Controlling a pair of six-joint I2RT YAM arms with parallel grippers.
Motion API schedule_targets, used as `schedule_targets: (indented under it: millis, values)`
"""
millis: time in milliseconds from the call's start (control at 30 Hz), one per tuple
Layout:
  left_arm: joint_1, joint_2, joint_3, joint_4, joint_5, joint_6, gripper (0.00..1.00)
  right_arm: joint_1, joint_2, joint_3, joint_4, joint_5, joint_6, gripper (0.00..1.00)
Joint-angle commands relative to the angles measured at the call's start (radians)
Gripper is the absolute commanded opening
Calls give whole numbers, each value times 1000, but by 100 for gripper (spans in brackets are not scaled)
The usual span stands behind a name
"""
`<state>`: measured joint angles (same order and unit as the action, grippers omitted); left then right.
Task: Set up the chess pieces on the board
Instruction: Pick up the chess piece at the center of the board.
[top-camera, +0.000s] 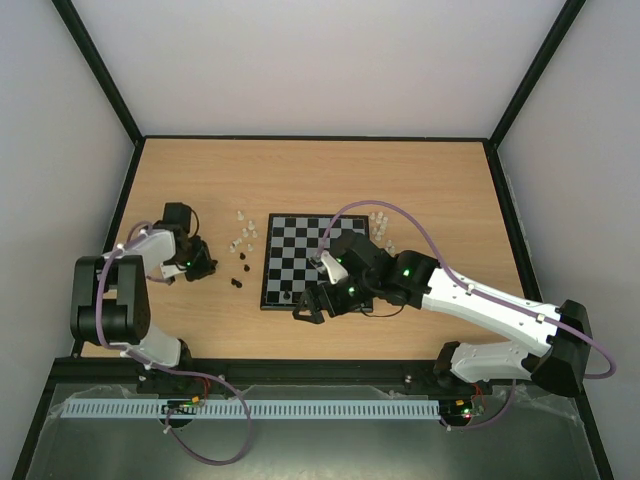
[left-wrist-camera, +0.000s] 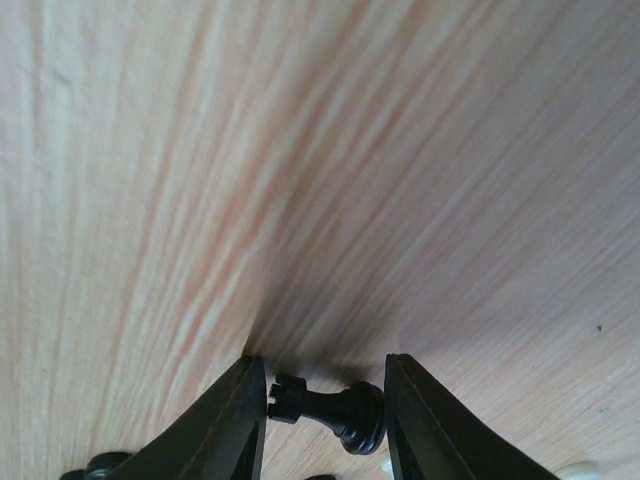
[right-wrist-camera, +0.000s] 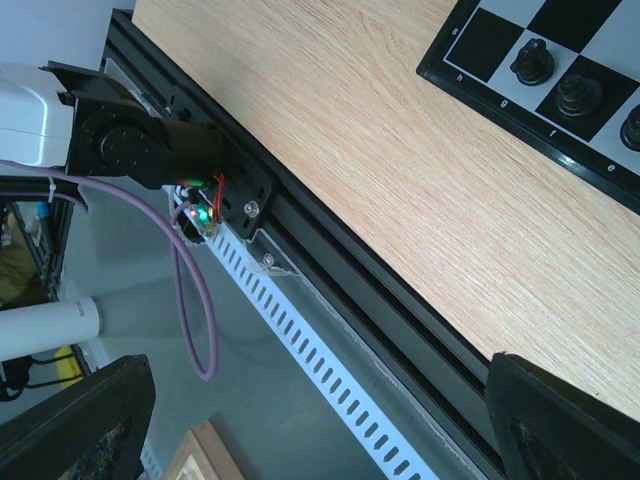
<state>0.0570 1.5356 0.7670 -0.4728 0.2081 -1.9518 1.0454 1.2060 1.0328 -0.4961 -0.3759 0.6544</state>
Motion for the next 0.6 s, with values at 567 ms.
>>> schedule_targets:
  millis: [567]
  values:
    - [-61, 55, 38, -18, 19, -31, 41, -36, -7, -23, -35, -40, -55, 92]
